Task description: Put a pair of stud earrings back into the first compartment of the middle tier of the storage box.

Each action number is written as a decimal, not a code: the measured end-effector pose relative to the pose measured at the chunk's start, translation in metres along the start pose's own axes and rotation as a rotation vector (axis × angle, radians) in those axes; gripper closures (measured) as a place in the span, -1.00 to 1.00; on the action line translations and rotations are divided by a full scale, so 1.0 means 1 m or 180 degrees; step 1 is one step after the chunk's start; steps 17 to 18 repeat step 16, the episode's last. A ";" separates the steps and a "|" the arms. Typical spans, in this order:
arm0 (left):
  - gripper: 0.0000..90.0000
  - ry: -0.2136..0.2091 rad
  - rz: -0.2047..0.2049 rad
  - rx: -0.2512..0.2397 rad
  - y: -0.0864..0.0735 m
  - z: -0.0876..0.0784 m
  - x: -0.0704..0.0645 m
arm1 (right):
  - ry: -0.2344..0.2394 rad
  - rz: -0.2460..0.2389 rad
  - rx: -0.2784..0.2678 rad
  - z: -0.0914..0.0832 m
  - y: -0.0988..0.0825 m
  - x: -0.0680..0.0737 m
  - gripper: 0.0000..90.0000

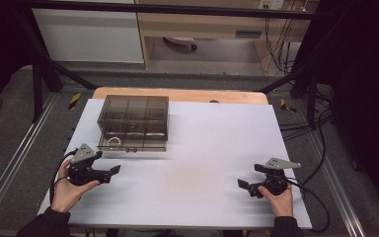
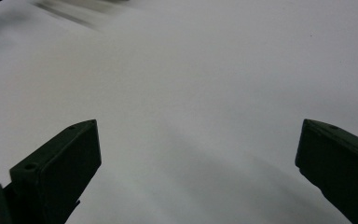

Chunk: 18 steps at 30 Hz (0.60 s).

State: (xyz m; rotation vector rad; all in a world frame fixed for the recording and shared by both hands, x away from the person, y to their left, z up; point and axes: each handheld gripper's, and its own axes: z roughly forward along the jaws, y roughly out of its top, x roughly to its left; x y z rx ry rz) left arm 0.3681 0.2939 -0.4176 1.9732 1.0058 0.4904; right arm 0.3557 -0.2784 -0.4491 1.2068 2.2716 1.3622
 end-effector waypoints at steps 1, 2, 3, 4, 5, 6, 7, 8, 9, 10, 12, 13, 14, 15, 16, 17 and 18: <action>-0.77 -0.0004 0.0001 0.0004 -0.002 0.000 0.000 | -0.0003 0.0017 -0.0005 0.000 0.000 0.000 -0.99; -0.77 0.0001 0.0007 0.0001 -0.003 0.001 0.000 | -0.0006 0.0004 -0.0003 0.000 0.000 0.000 -0.99; -0.77 -0.0010 -0.0008 -0.0001 -0.005 0.002 0.000 | -0.0004 0.0006 0.0000 0.000 0.000 0.000 -0.99; -0.78 -0.0022 -0.0009 0.0024 -0.007 0.003 0.000 | -0.0005 0.0007 0.0005 0.000 0.000 0.000 -0.99; -0.78 -0.0029 0.0002 0.0038 -0.009 0.004 0.000 | -0.0001 0.0005 0.0014 0.000 0.000 0.000 -0.99; -0.78 -0.0029 0.0009 0.0050 -0.010 0.005 0.000 | 0.0002 0.0004 0.0015 0.001 0.000 0.000 -0.99; -0.78 -0.0038 0.0006 0.0059 -0.011 0.006 0.000 | 0.0004 0.0004 0.0015 0.001 0.000 0.000 -0.99; -0.78 -0.0038 0.0014 0.0056 -0.013 0.006 0.000 | 0.0001 0.0006 0.0014 0.001 0.000 0.000 -0.99; -0.78 -0.0042 0.0017 0.0063 -0.015 0.007 0.000 | 0.0000 0.0005 0.0014 0.001 0.000 0.000 -0.99; -0.78 -0.0049 0.0023 0.0077 -0.017 0.008 0.000 | 0.0001 0.0005 0.0014 0.001 0.000 0.000 -0.99; -0.78 -0.0037 0.0029 0.0075 -0.020 0.009 0.001 | 0.0000 0.0007 0.0016 0.001 0.000 0.001 -0.99; -0.77 -0.0050 0.0024 0.0081 -0.022 0.010 0.001 | 0.0000 0.0007 0.0018 0.001 0.000 0.001 -0.99; -0.78 -0.0058 0.0018 0.0094 -0.024 0.011 0.002 | 0.0002 0.0010 0.0018 0.001 0.000 0.001 -0.99; -0.78 -0.0064 0.0023 0.0122 -0.025 0.012 0.002 | 0.0005 0.0008 0.0018 0.001 0.000 0.001 -0.99; -0.78 -0.0063 0.0027 0.0140 -0.026 0.013 0.002 | 0.0005 0.0006 0.0019 0.001 0.000 0.001 -0.99; -0.78 -0.0063 0.0027 0.0140 -0.026 0.013 0.002 | 0.0005 0.0006 0.0019 0.001 0.000 0.001 -0.99; -0.78 -0.0063 0.0027 0.0140 -0.026 0.013 0.002 | 0.0005 0.0006 0.0019 0.001 0.000 0.001 -0.99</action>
